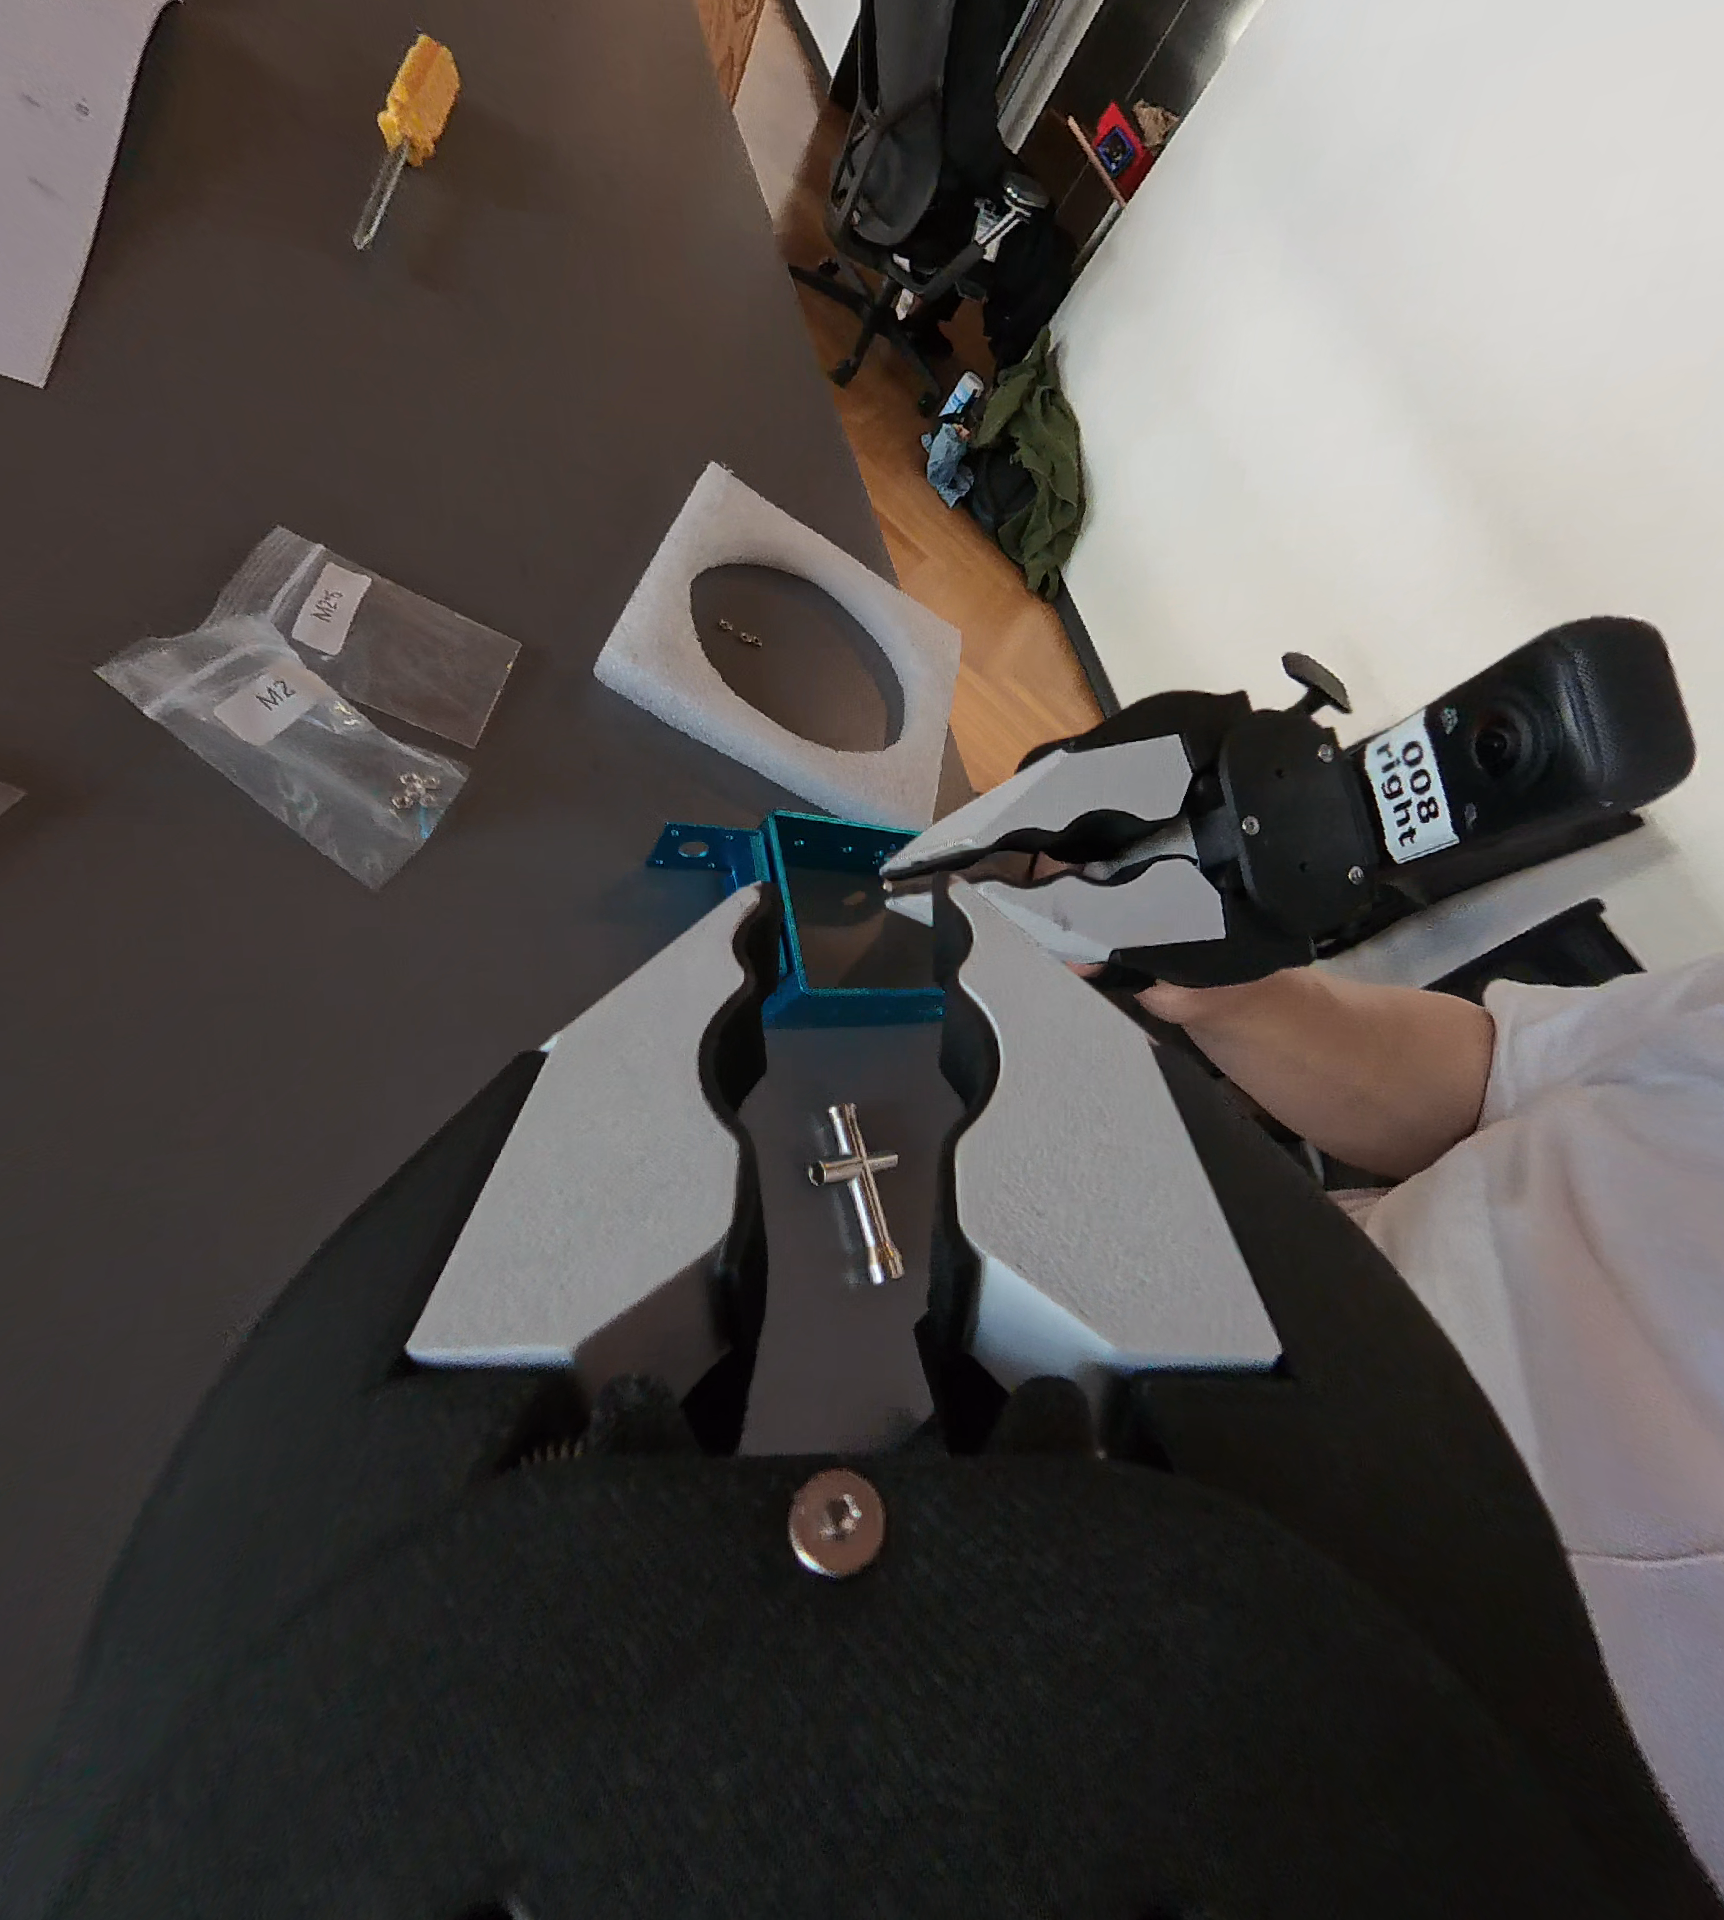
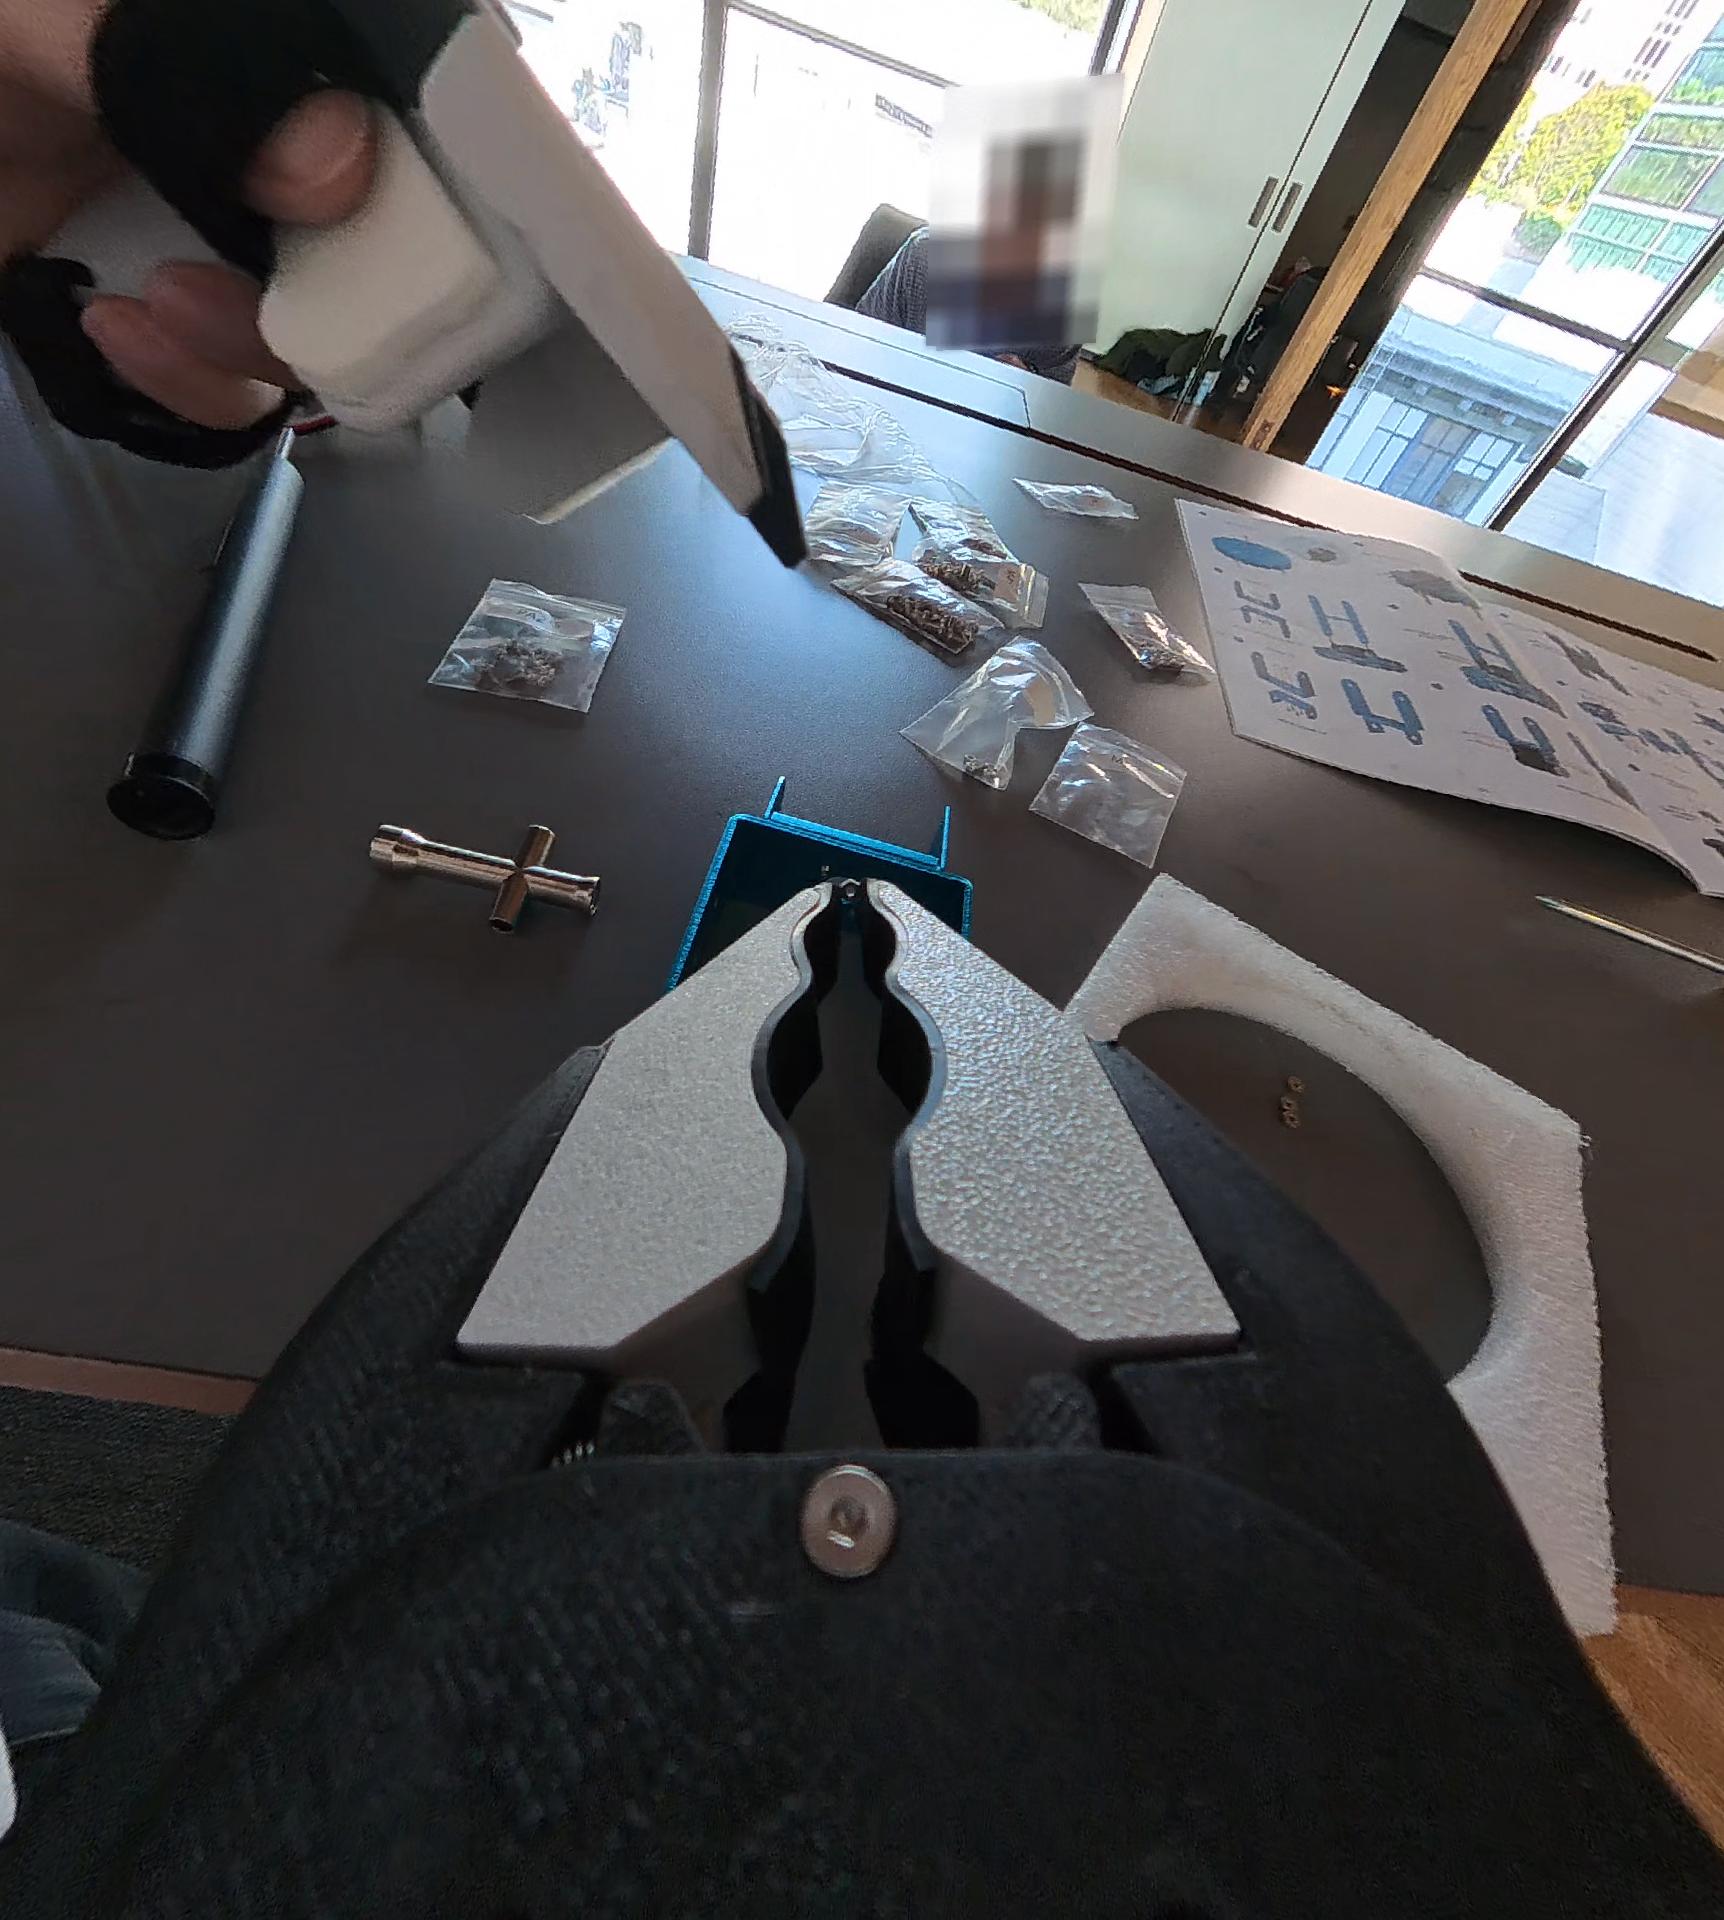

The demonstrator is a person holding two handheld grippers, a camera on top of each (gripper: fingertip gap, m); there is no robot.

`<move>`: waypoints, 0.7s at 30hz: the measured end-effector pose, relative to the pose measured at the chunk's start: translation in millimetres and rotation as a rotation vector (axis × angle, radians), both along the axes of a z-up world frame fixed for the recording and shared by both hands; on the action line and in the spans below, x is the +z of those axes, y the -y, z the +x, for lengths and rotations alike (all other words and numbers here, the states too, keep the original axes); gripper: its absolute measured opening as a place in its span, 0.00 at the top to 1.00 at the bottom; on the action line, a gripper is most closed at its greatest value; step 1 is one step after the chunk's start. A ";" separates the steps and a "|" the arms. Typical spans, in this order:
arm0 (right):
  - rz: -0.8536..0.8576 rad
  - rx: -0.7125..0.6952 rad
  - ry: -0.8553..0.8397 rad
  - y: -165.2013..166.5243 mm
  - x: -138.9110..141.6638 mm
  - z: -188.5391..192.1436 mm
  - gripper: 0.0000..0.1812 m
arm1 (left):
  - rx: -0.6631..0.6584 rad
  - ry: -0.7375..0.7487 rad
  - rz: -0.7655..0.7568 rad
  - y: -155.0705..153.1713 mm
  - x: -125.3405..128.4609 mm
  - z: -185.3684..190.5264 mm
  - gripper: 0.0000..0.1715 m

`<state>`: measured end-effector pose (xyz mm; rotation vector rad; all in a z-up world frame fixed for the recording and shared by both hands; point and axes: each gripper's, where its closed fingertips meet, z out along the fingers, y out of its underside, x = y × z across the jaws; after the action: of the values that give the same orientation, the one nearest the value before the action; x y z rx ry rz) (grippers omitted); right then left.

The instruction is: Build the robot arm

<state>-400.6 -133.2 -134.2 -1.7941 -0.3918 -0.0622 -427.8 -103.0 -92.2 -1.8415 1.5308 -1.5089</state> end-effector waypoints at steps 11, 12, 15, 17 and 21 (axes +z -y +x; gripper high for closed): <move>-0.023 0.007 0.055 -5.7 -5.8 -4.1 0.99 | -0.066 -0.044 -0.113 -2.9 -14.7 24.9 0.84; -0.024 0.005 0.072 -6.1 -5.7 -3.6 0.99 | -0.070 -0.056 -0.112 -2.7 -16.4 25.6 0.84; -0.037 0.007 0.113 -7.2 -7.3 -4.1 0.99 | -0.083 -0.090 -0.117 -1.4 -22.7 27.2 0.84; -0.048 0.011 0.152 -8.1 -9.4 -5.5 0.99 | -0.096 -0.097 -0.138 0.8 -24.7 28.3 0.84; -0.055 0.018 0.254 -9.6 -10.6 -6.4 0.99 | -0.115 -0.101 -0.175 3.4 -26.1 30.3 0.84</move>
<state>-407.0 -123.5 -144.8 -1.8420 -0.5957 -0.2701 -397.5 -106.4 -118.3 -1.9842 1.6217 -1.6735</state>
